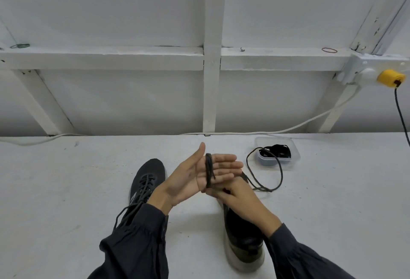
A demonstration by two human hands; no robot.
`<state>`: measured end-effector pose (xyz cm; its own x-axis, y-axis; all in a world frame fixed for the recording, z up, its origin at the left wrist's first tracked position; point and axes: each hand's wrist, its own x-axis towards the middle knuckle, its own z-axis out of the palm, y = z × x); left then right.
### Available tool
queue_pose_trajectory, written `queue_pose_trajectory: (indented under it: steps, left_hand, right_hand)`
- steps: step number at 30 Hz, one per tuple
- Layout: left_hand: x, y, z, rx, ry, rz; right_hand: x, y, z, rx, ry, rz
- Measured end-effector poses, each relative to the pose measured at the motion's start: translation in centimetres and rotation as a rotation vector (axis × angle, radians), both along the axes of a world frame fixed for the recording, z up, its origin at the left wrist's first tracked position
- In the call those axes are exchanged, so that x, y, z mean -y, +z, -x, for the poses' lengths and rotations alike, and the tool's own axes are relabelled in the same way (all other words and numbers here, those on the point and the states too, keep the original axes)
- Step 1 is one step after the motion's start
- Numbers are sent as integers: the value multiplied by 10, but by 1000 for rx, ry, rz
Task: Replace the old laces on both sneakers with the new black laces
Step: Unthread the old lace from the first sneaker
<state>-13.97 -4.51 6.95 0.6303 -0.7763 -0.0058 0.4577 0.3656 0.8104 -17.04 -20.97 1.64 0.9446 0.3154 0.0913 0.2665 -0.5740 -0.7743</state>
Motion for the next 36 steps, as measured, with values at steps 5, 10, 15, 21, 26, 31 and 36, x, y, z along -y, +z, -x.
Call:
queue_pose_trajectory:
  steps: [5,10,15,21,26,31,36]
  left_hand:
    - [-8,-9,-7,79,48,-130]
    - [-14,-14,-11,126,43,-307]
    - [-16,-16,-9,85,-48,-336]
    - [-11,-9,-11,204,-175,-319]
    - [-12,-5,-13,192,-178,-268]
    - [-12,1,-14,144,-102,-154]
    - [-13,-3,-19,64,57,-133]
  right_hand:
    - [3,22,12,-52,184,184]
    - [4,66,14,-74,338,107]
    - [12,84,-9,-3,214,-51]
    - [6,64,-37,178,17,-172]
    - [-2,45,-46,119,-83,-357]
    - [-16,13,-44,-38,-124,-73]
    - [-13,8,-27,-98,-96,-180]
